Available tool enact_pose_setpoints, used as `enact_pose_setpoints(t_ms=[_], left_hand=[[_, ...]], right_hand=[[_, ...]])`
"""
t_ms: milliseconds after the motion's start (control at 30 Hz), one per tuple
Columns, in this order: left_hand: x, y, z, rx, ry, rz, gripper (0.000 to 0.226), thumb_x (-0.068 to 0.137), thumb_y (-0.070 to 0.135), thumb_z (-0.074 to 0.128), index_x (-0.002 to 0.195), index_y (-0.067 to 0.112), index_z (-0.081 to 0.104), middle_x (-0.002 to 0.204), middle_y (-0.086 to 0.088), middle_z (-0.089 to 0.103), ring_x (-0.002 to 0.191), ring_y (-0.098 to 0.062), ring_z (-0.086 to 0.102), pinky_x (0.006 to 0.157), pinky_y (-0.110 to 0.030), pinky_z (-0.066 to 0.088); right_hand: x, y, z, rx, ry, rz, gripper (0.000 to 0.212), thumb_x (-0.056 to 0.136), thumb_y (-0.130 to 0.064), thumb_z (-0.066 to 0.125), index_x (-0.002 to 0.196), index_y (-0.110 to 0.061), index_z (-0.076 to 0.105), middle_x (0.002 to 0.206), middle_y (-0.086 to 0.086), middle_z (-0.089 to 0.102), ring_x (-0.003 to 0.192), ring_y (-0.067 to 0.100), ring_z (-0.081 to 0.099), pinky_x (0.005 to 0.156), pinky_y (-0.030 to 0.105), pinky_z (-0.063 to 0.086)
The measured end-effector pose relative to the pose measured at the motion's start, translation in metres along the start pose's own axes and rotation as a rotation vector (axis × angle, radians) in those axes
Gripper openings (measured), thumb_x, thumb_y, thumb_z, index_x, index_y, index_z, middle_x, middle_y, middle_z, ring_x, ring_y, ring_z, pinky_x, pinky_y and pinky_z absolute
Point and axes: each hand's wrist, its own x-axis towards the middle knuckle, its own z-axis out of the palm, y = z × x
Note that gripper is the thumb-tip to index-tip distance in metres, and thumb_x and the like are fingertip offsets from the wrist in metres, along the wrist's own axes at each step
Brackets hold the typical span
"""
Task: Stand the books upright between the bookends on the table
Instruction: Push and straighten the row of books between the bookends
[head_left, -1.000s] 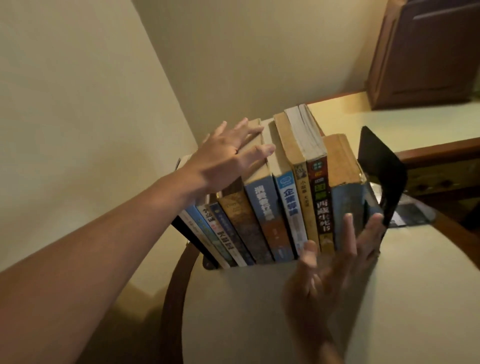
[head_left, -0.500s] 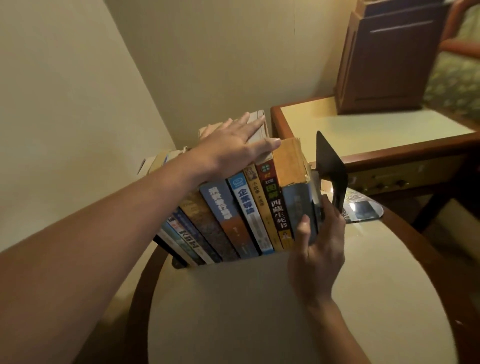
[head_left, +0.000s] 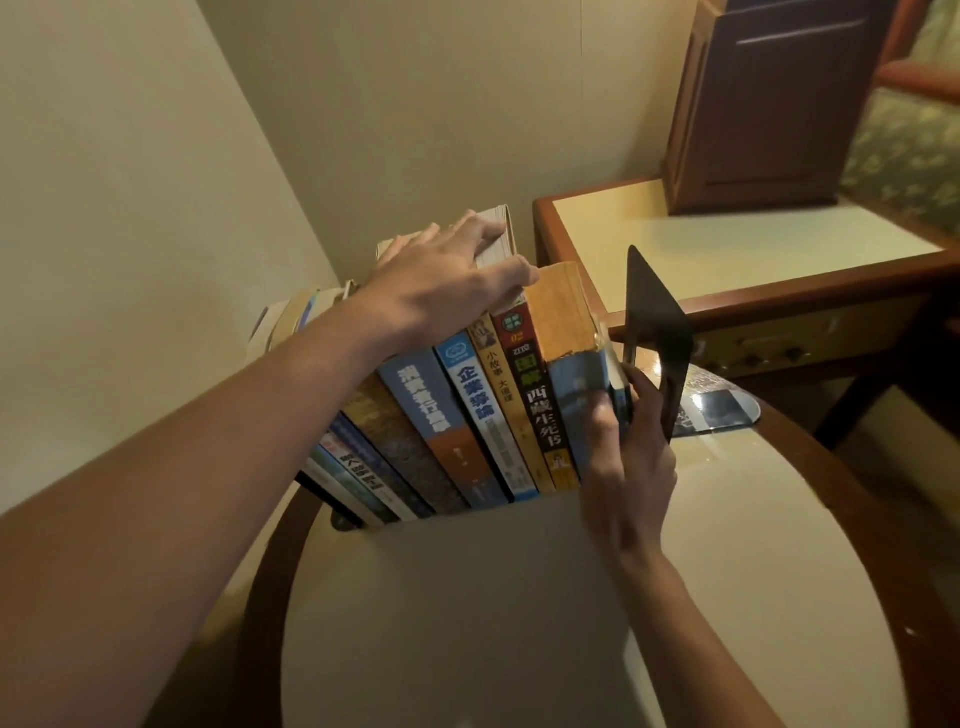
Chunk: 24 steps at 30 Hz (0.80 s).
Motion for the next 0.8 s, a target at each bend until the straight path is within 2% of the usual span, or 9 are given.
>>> enact_pose_setpoints(t_ms=[100, 167, 300, 433, 500, 567, 600, 667, 800], left_hand=[[0.0, -0.001, 0.0, -0.005, 0.001, 0.003, 0.064, 0.096, 0.065, 0.041, 0.153, 0.038, 0.031, 0.165, 0.003, 0.026, 0.15, -0.025, 0.022, 0.12, -0.05, 0.019], [0.0, -0.002, 0.0, -0.015, 0.003, 0.009, 0.063, 0.096, 0.065, 0.042, 0.152, 0.038, 0.032, 0.164, 0.003, 0.028, 0.148, -0.024, 0.026, 0.119, -0.05, 0.021], [0.0, -0.003, 0.0, -0.043, 0.002, 0.02, 0.065, 0.093, 0.066, 0.042, 0.151, 0.037, 0.035, 0.162, 0.001, 0.033, 0.142, -0.023, 0.035, 0.115, -0.052, 0.029], [0.0, -0.004, 0.001, -0.05, -0.003, 0.014, 0.067, 0.09, 0.068, 0.042, 0.149, 0.039, 0.036, 0.158, -0.001, 0.04, 0.136, -0.023, 0.041, 0.113, -0.052, 0.032], [0.001, -0.004, 0.001, -0.071, -0.008, 0.003, 0.07, 0.086, 0.071, 0.041, 0.148, 0.04, 0.037, 0.154, -0.002, 0.044, 0.131, -0.024, 0.046, 0.111, -0.052, 0.036], [0.001, -0.005, 0.001, -0.087, -0.009, -0.008, 0.074, 0.081, 0.074, 0.04, 0.147, 0.041, 0.037, 0.149, -0.003, 0.05, 0.126, -0.024, 0.05, 0.109, -0.053, 0.038], [0.002, -0.005, 0.001, -0.087, -0.008, -0.012, 0.074, 0.08, 0.075, 0.039, 0.147, 0.041, 0.038, 0.149, -0.003, 0.05, 0.126, -0.024, 0.05, 0.109, -0.053, 0.038], [0.002, -0.006, 0.001, -0.081, -0.004, -0.016, 0.073, 0.082, 0.075, 0.04, 0.147, 0.042, 0.037, 0.153, -0.001, 0.046, 0.13, -0.024, 0.047, 0.111, -0.052, 0.036], [0.003, -0.007, 0.001, -0.027, 0.014, 0.017, 0.068, 0.091, 0.071, 0.04, 0.152, 0.04, 0.033, 0.163, 0.003, 0.03, 0.145, -0.024, 0.032, 0.118, -0.049, 0.023]], right_hand=[[0.0, 0.006, -0.005, 0.036, -0.028, -0.018, 0.049, 0.096, -0.054, 0.036, 0.14, -0.034, 0.04, 0.122, -0.003, 0.063, 0.095, 0.003, 0.065, 0.061, 0.015, 0.052], [0.0, 0.006, -0.011, 0.094, -0.051, -0.007, 0.047, 0.096, -0.052, 0.039, 0.137, -0.031, 0.044, 0.119, 0.0, 0.065, 0.094, 0.004, 0.068, 0.06, 0.017, 0.057], [0.001, 0.0, -0.021, 0.213, -0.048, 0.002, 0.045, 0.097, -0.041, 0.044, 0.138, -0.024, 0.049, 0.119, -0.004, 0.064, 0.103, 0.0, 0.065, 0.069, 0.028, 0.062], [0.002, 0.005, -0.025, 0.297, -0.11, 0.061, 0.047, 0.098, -0.044, 0.041, 0.141, -0.027, 0.049, 0.121, -0.004, 0.062, 0.107, 0.01, 0.064, 0.065, 0.029, 0.061], [0.005, 0.011, -0.024, 0.252, -0.129, 0.101, 0.049, 0.099, -0.05, 0.037, 0.142, -0.03, 0.049, 0.118, -0.002, 0.063, 0.104, 0.015, 0.065, 0.065, 0.037, 0.061], [0.01, 0.014, -0.023, 0.198, -0.15, 0.155, 0.053, 0.098, -0.058, 0.034, 0.141, -0.031, 0.05, 0.112, -0.002, 0.065, 0.101, 0.022, 0.065, 0.07, 0.053, 0.059], [0.013, 0.015, -0.023, 0.183, -0.16, 0.18, 0.056, 0.096, -0.061, 0.033, 0.139, -0.03, 0.051, 0.112, -0.002, 0.065, 0.1, 0.022, 0.065, 0.073, 0.056, 0.058], [0.016, 0.014, -0.025, 0.152, -0.166, 0.192, 0.059, 0.096, -0.063, 0.031, 0.137, -0.027, 0.054, 0.11, -0.003, 0.066, 0.1, 0.02, 0.065, 0.073, 0.054, 0.058], [0.007, 0.011, -0.022, 0.168, -0.135, 0.094, 0.05, 0.1, -0.055, 0.03, 0.136, -0.03, 0.052, 0.109, -0.003, 0.066, 0.095, 0.017, 0.067, 0.061, 0.037, 0.06]])
